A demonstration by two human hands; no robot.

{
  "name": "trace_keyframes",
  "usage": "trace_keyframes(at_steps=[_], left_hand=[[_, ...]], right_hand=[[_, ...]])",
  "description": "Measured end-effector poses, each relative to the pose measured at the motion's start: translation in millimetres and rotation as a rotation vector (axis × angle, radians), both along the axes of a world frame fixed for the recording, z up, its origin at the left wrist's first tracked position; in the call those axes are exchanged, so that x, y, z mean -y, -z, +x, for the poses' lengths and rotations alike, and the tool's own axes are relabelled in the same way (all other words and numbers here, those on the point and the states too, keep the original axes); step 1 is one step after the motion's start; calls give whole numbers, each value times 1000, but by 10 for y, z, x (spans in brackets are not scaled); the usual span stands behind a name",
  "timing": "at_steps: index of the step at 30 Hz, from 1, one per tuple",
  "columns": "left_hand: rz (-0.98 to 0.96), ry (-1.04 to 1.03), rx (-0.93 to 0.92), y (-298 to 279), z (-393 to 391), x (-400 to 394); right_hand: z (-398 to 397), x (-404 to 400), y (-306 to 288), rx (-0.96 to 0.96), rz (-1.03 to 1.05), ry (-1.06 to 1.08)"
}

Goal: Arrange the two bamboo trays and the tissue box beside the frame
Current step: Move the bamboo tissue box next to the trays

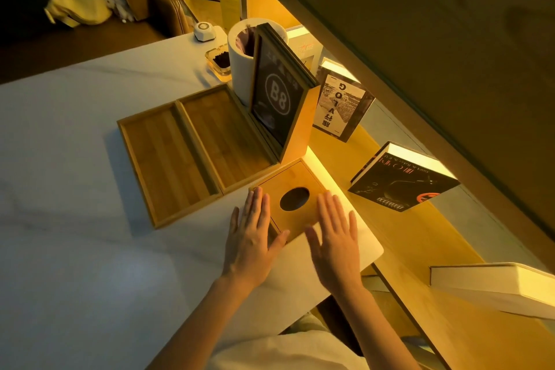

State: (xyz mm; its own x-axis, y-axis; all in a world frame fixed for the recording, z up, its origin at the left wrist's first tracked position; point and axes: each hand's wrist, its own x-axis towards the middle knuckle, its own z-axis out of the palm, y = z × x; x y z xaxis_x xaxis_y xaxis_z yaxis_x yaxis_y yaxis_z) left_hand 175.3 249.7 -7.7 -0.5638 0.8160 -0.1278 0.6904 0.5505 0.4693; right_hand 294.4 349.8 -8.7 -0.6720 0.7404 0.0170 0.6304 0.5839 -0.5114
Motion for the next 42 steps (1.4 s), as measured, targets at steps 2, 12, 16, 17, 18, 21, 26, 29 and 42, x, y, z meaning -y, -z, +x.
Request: trace_keyframes(at_steps=[2,12,16,17,18,21,26,29,42], left_hand=[[-31,8,-18,25,5,3],[-50,66,-29,5,-88,-192],[-45,80,-38,12,-134,-316],[-42,82,-39,15,-146,-343],[-39,84,-39,17,-157,-364],[-34,93,-39,14,-186,-427],[-44,108,-35,1,-223,-542],[-43,103,-21,-7,-236,-594],[-57,88,-33,20,-259,-722]], right_hand=[[-25,93,21,129,11,-43],[-93,-30,35,204,-8,21],[-114,-126,26,180,-15,30],[-121,-149,28,175,-15,32],[-130,-171,30,172,-13,33],[-155,-242,41,173,0,34],[-178,-349,36,168,2,37],[-186,-401,21,171,5,38],[-213,-553,-29,191,10,3]])
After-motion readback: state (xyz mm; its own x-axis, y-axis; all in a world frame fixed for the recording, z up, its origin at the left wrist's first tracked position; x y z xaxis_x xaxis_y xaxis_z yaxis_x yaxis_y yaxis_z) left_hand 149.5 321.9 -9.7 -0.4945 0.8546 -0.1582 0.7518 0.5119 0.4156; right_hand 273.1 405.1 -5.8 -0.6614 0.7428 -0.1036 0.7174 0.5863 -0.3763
